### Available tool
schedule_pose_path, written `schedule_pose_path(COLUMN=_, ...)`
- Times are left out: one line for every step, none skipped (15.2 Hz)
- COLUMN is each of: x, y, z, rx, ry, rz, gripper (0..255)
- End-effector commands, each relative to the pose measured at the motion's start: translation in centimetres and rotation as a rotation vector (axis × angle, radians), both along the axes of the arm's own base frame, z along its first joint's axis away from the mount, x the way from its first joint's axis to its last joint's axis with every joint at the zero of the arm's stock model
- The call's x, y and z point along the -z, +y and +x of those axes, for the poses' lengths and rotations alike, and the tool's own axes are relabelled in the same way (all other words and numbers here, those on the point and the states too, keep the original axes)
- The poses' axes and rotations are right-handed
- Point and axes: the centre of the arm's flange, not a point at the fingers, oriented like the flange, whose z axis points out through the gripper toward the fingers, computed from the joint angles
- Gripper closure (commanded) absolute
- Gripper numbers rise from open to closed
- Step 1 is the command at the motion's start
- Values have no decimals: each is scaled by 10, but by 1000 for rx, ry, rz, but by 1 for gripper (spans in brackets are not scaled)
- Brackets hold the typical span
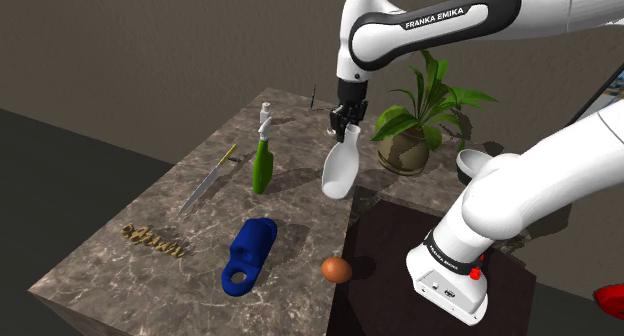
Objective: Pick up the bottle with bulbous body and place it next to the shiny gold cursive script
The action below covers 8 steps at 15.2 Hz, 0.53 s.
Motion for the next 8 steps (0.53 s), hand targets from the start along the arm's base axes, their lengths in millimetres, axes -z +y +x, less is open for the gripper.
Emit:
schedule_pose_path(x=-10, y=0, z=0, rx=0, ry=0, rz=0, gripper=255)
schedule_pose_path(x=-15, y=0, z=0, rx=0, ry=0, rz=0, gripper=255)
schedule_pose_path(x=-20, y=0, z=0, rx=0, ry=0, rz=0, gripper=255)
schedule_pose_path(x=-25, y=0, z=0, rx=0, ry=0, rz=0, gripper=255)
schedule_pose_path(x=-31, y=0, z=0, rx=0, ry=0, rz=0, gripper=255)
schedule_pose_path(x=-36, y=0, z=0, rx=0, ry=0, rz=0, gripper=255)
schedule_pose_path(x=-41, y=0, z=0, rx=0, ry=0, rz=0, gripper=255)
schedule_pose_path(x=-47, y=0, z=0, rx=0, ry=0, rz=0, gripper=255)
